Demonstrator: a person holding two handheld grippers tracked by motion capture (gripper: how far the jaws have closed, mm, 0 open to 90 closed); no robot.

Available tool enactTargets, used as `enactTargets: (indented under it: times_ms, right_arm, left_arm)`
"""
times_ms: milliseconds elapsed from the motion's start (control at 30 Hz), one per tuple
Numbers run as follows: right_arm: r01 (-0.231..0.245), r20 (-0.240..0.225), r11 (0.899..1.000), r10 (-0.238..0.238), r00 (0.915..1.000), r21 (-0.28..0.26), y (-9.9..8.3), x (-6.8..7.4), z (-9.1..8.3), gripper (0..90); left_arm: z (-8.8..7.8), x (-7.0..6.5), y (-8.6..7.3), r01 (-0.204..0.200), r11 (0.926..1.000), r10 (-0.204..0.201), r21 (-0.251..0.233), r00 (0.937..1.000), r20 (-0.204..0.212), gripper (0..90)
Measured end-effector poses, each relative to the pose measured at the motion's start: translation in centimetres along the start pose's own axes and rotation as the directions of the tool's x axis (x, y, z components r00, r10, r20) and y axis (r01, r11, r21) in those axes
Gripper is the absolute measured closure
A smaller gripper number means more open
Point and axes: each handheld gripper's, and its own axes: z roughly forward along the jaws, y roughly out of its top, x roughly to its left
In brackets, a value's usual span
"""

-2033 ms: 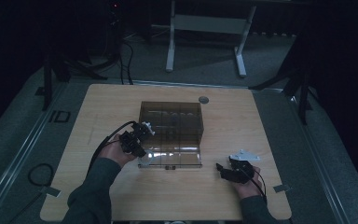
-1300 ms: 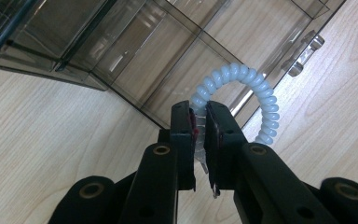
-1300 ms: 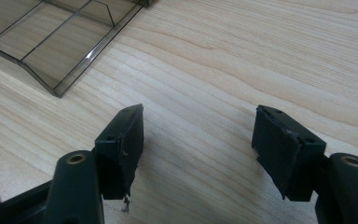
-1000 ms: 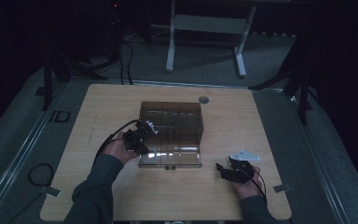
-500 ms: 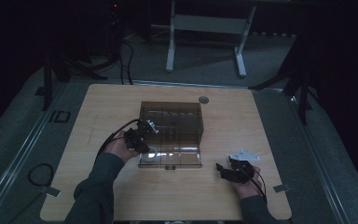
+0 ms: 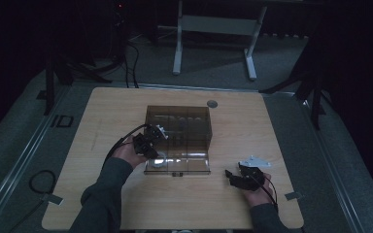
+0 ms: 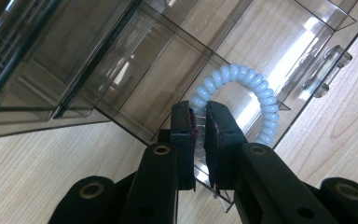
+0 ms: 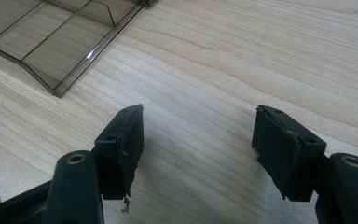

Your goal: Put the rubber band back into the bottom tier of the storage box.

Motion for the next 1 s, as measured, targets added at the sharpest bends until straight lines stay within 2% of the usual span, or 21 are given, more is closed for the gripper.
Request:
enactTargets:
  times_ms: [33,833,1000]
  right_arm:
    - [0.0,0.0,1.0,0.0,1.0,0.0,0.0,0.0,0.0,33.6]
    - [0.001,-0.002,1.0,-0.001,1.0,0.0,0.0,0.0,0.0,33.5]
    - [0.002,-0.002,1.0,-0.002,1.0,0.001,0.0,0.0,0.0,33.5]
  left_arm:
    - [0.0,0.1,0.0,-0.01,0.9999,0.01,0.004,0.9999,-0.003,82.2]
    - [0.9,-0.4,0.7,-0.043,0.9989,0.043,0.021,0.9988,-0.021,82.2]
    - [1.3,-0.6,0.7,-0.056,0.9975,0.057,0.044,0.9977,-0.035,82.1]
